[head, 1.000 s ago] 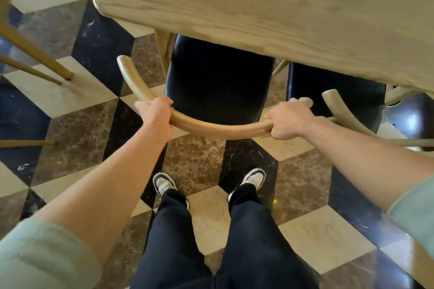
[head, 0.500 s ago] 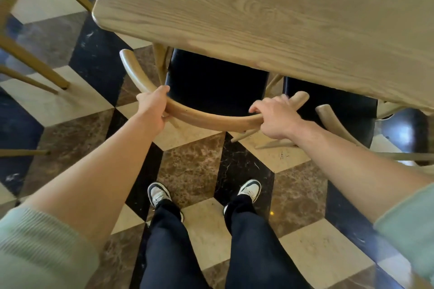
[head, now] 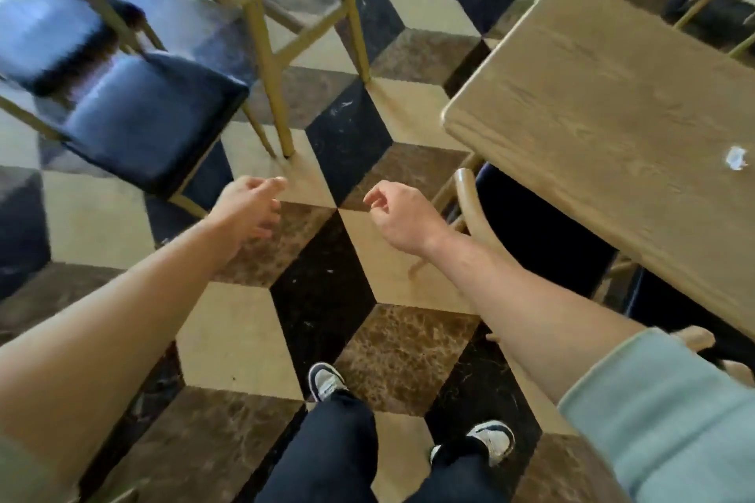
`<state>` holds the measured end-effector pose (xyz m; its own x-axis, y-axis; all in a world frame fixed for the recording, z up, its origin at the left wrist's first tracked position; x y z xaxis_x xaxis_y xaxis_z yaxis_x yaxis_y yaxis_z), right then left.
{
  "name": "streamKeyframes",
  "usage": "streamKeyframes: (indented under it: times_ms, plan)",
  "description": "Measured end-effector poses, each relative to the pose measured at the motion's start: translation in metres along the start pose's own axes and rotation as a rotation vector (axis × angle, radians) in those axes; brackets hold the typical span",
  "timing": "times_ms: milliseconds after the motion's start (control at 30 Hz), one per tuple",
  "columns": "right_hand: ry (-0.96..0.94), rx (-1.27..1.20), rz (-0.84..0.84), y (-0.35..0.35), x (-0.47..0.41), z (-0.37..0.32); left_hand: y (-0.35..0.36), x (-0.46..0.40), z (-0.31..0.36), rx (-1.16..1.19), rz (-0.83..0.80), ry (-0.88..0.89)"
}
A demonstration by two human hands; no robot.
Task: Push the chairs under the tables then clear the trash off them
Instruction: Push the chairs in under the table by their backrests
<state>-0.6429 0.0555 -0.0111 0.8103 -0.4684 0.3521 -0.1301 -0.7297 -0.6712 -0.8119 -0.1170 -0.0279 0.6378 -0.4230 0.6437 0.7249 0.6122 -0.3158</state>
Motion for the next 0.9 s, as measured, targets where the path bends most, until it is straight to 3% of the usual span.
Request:
streamKeyframes:
  times_ms: [200, 400, 700, 900]
  plan:
    - [-0.088, -0.016, -0.108, 0.073, -0.095, -0.173, -0.223, -0.031, -0.032, 0.144, 0.221, -0.092]
    - [-0.135, 0.090, -0.215, 0.122, -0.216, -0.289, -0.370, -0.084, -0.030, 0.207, 0.349, -0.070]
    - [-0.189, 0.001, -0.341, 0.219, -0.464, -0.425, -0.560, -0.267, 0.029, 0.005, 0.501, -0.070]
    - [-0.050, -0.142, -0.572, 0.269, -0.543, -0.481, -0.651, -0.366, 0.089, -0.381, 0.529, -0.016]
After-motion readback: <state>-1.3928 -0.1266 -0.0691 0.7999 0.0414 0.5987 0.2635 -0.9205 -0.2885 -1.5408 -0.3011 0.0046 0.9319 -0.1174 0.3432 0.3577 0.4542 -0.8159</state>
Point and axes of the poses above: each hand's wrist, its own x-axis away from the middle knuckle, its own y-axis out of the palm, z = x × y, the point moved 7 cm from there along -x, towards the middle knuckle, and after that the axes turned 2 degrees about -z, right-handed, at the moved point
